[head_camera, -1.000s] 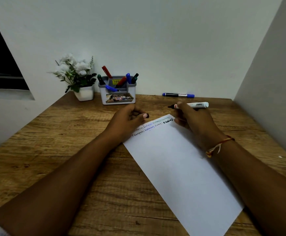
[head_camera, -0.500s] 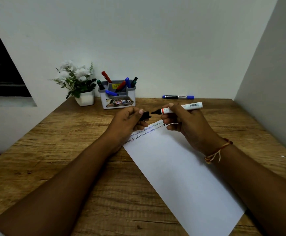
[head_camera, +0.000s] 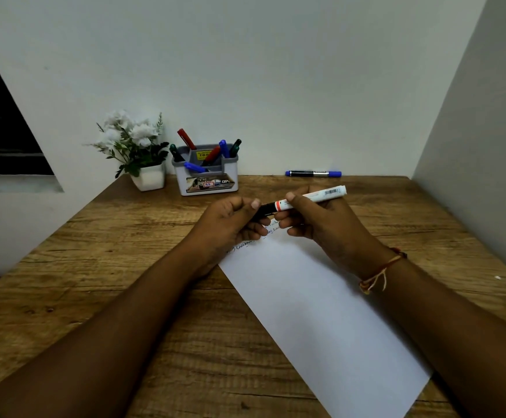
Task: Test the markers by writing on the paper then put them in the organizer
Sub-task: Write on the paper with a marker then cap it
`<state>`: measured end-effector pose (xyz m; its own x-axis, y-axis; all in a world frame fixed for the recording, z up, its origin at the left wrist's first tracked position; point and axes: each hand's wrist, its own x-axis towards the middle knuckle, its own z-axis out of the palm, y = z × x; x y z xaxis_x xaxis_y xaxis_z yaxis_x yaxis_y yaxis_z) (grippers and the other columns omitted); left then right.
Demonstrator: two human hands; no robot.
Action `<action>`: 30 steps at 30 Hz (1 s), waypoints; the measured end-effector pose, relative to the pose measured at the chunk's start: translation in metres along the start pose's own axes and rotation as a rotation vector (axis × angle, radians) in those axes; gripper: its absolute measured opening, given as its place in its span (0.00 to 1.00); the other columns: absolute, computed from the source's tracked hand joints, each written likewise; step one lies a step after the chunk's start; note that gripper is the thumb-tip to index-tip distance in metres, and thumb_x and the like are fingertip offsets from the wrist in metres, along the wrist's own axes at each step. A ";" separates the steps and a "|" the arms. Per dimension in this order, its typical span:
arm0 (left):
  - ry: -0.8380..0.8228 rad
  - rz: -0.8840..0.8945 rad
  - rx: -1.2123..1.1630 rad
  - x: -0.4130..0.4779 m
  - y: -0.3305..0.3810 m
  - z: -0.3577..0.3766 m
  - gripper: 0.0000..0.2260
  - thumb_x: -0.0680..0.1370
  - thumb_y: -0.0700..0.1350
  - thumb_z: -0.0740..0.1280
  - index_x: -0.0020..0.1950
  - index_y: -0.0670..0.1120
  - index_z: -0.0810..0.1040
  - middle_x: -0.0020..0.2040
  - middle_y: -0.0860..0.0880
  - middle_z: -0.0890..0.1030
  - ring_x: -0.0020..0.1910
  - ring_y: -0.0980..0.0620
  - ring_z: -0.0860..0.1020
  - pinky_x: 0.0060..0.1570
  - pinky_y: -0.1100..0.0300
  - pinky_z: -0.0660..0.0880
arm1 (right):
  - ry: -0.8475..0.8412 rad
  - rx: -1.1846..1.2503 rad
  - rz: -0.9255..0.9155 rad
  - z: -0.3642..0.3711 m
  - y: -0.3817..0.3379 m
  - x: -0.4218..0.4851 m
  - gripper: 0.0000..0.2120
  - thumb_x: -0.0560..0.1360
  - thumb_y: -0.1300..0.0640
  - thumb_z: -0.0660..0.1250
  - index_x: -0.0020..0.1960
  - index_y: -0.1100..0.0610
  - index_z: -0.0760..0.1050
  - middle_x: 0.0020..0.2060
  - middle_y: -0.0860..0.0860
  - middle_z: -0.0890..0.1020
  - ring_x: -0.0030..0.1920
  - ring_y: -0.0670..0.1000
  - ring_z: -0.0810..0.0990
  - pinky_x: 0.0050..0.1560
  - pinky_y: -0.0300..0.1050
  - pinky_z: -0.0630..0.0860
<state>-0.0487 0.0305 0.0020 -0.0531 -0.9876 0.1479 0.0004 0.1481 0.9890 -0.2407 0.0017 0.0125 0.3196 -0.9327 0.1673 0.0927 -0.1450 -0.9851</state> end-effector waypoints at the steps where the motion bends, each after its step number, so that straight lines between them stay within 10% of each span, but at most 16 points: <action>1: -0.003 -0.008 -0.018 -0.001 0.001 0.001 0.13 0.80 0.48 0.63 0.54 0.40 0.79 0.42 0.45 0.85 0.38 0.53 0.82 0.39 0.63 0.79 | 0.001 -0.001 -0.002 0.000 0.000 0.000 0.13 0.82 0.56 0.67 0.54 0.67 0.81 0.39 0.56 0.86 0.38 0.48 0.84 0.39 0.39 0.80; 21: 0.055 -0.041 -0.236 -0.007 0.006 0.001 0.15 0.75 0.47 0.67 0.55 0.37 0.76 0.40 0.45 0.84 0.38 0.54 0.81 0.39 0.64 0.79 | -0.159 -0.017 -0.038 -0.001 -0.008 -0.003 0.18 0.75 0.52 0.73 0.60 0.63 0.83 0.48 0.58 0.88 0.50 0.52 0.88 0.49 0.41 0.84; 30: 0.630 0.315 -0.191 -0.007 0.045 -0.036 0.08 0.78 0.35 0.68 0.54 0.45 0.77 0.51 0.46 0.83 0.51 0.52 0.83 0.50 0.59 0.81 | 0.080 -0.324 -0.166 -0.012 0.017 0.013 0.02 0.82 0.50 0.68 0.53 0.45 0.79 0.43 0.50 0.88 0.43 0.45 0.88 0.48 0.47 0.83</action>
<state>-0.0128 0.0423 0.0459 0.5632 -0.7510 0.3447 0.0979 0.4748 0.8746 -0.2465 -0.0169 -0.0020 0.2495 -0.9088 0.3344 -0.1706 -0.3812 -0.9086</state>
